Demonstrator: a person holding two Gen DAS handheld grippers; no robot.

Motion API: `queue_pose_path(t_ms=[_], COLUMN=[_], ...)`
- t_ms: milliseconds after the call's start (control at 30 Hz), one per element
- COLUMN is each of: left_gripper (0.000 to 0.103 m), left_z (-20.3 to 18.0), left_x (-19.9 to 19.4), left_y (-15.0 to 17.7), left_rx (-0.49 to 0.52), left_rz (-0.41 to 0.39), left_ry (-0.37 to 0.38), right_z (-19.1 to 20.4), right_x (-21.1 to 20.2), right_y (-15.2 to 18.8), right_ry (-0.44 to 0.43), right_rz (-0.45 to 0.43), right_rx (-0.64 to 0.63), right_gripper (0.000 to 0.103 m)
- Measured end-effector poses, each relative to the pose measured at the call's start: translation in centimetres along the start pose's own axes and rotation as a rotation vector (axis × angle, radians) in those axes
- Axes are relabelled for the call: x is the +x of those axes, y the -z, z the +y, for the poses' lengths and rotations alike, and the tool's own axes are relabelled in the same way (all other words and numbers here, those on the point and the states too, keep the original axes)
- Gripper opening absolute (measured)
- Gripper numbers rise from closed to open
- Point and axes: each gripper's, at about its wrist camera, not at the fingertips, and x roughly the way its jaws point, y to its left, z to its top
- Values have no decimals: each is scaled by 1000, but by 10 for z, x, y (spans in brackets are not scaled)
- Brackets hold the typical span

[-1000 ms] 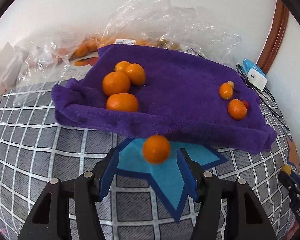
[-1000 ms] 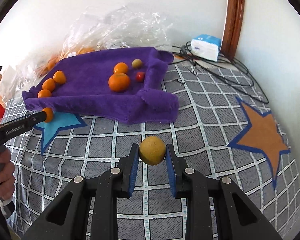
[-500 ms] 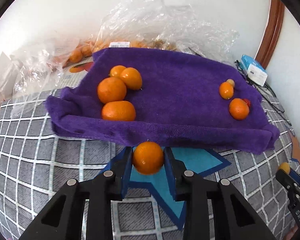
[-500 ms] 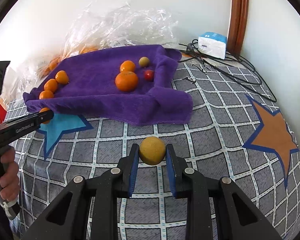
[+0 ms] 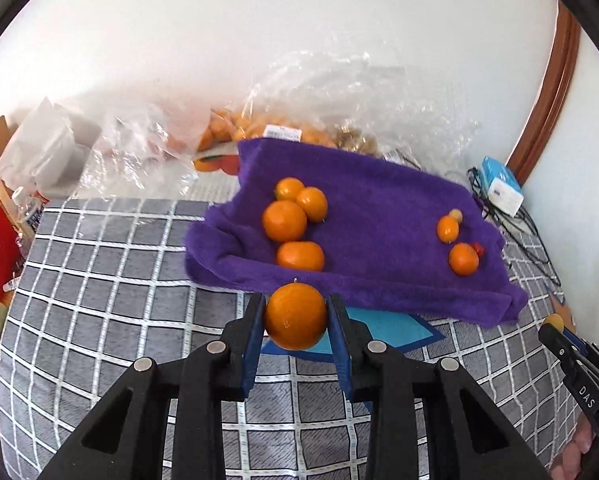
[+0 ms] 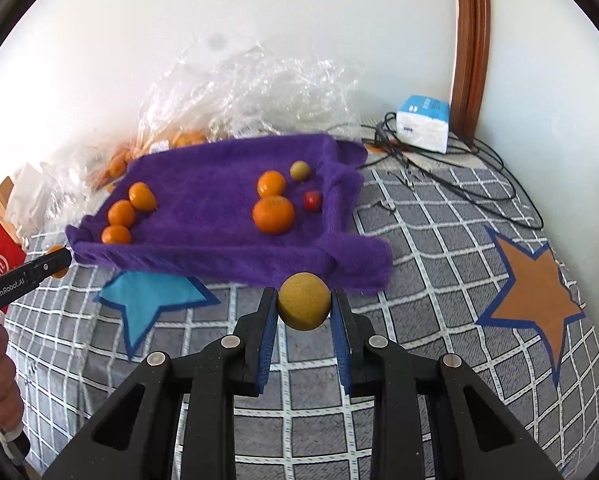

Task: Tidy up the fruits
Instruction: 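Carry both fruits onto the purple towel and open both grippers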

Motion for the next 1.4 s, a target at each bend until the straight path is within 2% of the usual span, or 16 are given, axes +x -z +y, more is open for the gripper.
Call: queue_pose_path(t_ms=[367,733,1033,1133,1400], left_gripper=[29,29,29,29,29], left_z=[4,1,10,15,13], left_x=[-11,0,23,34,54], left_y=[-9,-22,-35,-39,-49], left_rx=[-14,-9,-32,-41,-53], left_rz=[-36,-37,-6,2,25], left_ry=[-2,17,16,-8,26], right_z=[11,12,12,12,8], right_x=[-14,-7,21,33,67], right_y=[-14,-29,-46,-49,-54], right_ry=[2,21,27,27,4], right_rz=[-33,-44,-26,-12,35], right_rx=[-2,-10,-12,-16,-3], right_gripper=[26,27,26,26,27])
